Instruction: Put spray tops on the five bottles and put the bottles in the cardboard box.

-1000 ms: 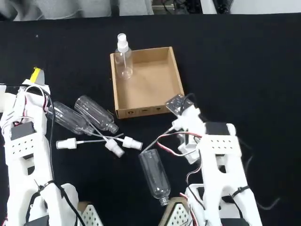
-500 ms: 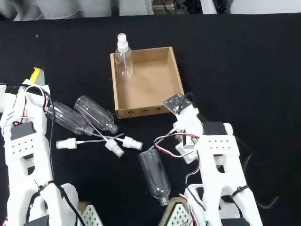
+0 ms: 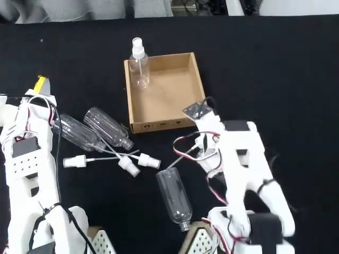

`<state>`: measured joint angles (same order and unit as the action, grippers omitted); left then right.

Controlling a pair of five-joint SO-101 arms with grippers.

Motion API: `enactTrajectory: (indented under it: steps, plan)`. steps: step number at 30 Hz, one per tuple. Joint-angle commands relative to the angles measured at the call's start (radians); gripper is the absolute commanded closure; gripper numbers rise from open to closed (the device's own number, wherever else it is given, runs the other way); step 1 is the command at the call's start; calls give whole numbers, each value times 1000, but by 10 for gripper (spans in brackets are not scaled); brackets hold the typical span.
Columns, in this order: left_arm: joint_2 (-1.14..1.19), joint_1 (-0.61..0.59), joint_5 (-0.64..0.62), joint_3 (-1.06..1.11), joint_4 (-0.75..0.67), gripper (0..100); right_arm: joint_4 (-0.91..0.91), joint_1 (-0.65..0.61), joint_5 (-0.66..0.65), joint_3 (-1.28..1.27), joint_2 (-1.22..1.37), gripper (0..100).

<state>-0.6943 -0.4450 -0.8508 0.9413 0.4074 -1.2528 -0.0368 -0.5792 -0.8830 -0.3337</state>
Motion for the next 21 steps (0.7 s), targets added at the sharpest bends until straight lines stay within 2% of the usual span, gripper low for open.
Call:
enactTrajectory:
  steps: [1,8,14,21]
  plan:
    - [-26,-7,5,-16,-23,751,-11,-14,5,65,24,744]
    - [-26,-8,5,-16,-23,751,-9,-14,-18,61,33,750]
    - [-26,-8,5,-16,-23,751,-9,-12,-34,64,25,872]
    - [-26,-5,5,-16,-23,751,-18,-12,-31,79,24,902]
